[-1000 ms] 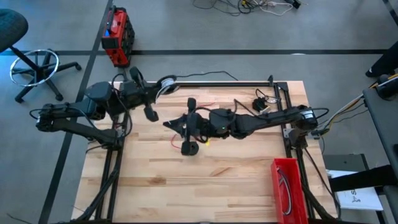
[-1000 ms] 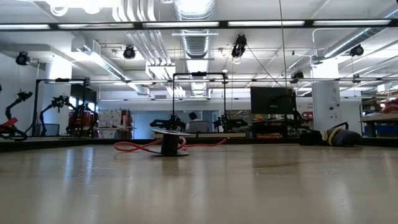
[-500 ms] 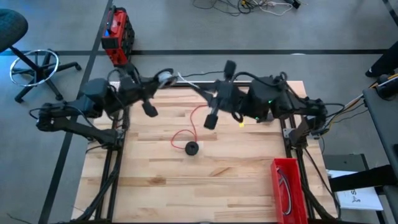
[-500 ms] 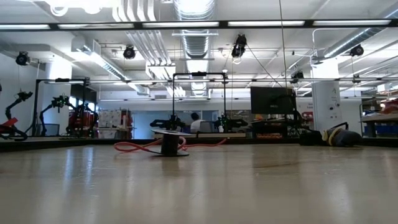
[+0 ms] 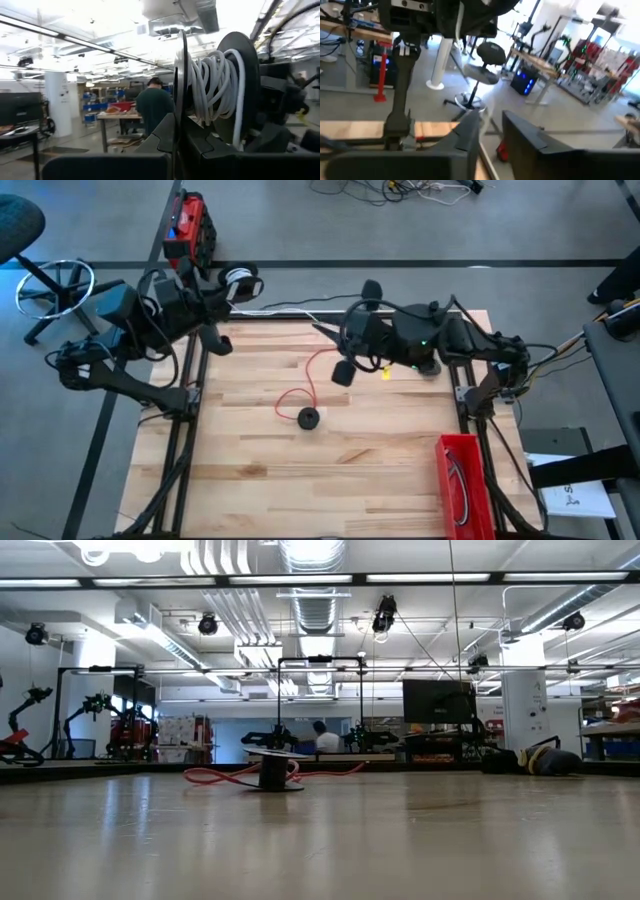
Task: Coil cords
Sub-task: Uncoil the white wire from the spool
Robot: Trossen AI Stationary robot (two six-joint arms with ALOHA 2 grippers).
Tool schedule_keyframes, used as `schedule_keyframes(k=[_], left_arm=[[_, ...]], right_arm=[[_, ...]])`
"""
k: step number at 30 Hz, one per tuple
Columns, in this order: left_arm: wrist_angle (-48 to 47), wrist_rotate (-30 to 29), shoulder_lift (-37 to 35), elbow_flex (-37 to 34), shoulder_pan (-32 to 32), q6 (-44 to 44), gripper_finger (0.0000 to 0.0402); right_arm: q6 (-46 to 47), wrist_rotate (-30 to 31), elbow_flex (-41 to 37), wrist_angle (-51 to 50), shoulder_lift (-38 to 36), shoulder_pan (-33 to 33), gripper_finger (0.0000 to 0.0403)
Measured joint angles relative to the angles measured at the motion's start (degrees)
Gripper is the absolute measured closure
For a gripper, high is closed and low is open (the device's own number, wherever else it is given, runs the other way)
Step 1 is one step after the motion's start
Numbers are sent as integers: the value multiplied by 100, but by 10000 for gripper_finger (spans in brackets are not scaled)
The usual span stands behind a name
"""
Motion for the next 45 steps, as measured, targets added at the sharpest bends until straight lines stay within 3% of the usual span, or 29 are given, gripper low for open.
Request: schedule_keyframes(k=[8,16,27,33,39,42,45], left_arm=[[-61,219,423,238,0,-19,401],[-6,250,519,249,0,-138,401],[-2,866,502,247,0,-241,401],[5,910,478,247,2,-238,401],[-120,949,464,245,2,-176,401],[-146,914,439,242,2,-164,401],[-127,513,439,242,2,-153,401]], right_arm=[[-927,-136,-14,1452,660,-81,255],[-1465,-160,8,2695,1121,-149,235],[-769,-819,-8,2741,1272,-411,265],[-571,-868,13,2727,1272,-509,304],[-646,-915,35,2667,1272,-399,390],[-620,-1094,143,2668,1263,-271,394],[-457,-1462,275,2698,1247,-168,392]])
